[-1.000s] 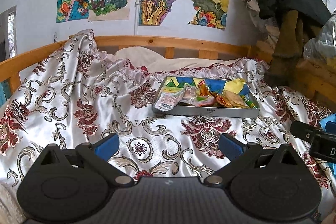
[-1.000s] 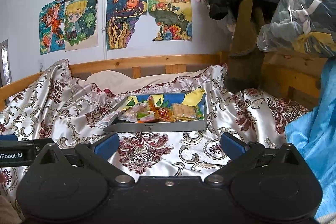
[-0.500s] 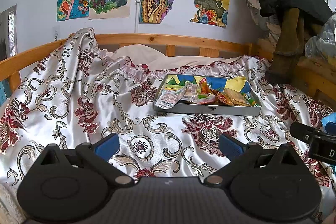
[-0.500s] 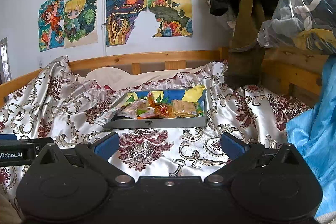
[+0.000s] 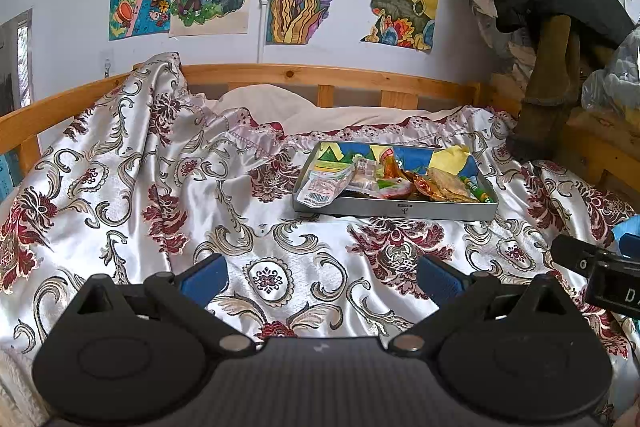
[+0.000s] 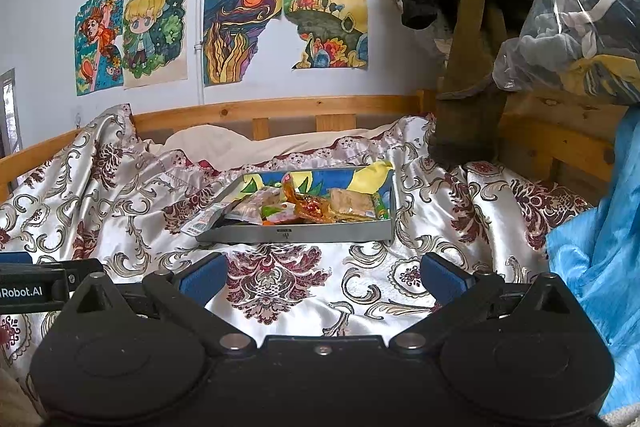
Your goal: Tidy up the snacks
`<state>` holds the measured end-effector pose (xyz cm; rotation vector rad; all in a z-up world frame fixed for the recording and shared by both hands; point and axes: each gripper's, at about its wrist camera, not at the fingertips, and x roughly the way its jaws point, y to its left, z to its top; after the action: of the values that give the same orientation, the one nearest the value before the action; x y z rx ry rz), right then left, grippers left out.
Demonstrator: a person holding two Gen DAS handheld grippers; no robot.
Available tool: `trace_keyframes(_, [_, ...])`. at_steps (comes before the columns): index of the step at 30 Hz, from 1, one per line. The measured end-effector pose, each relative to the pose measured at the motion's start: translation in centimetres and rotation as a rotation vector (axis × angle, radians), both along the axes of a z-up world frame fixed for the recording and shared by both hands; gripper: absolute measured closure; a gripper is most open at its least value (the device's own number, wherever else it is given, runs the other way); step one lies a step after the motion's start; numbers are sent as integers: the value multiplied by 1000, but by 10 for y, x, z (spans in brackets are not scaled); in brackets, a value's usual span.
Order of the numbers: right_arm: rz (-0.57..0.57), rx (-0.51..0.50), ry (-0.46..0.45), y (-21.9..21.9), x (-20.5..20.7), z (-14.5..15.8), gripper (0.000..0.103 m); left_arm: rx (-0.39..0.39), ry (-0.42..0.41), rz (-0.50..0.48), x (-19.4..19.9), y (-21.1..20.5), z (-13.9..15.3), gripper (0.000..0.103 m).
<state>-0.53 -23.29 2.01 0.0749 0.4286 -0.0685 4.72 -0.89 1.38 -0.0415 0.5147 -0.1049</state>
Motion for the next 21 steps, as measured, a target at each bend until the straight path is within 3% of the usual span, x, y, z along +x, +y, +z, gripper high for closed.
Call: trace_keyframes(21, [5, 1, -1, 1, 0, -1, 1, -4, -2, 1, 0, 1, 0, 0])
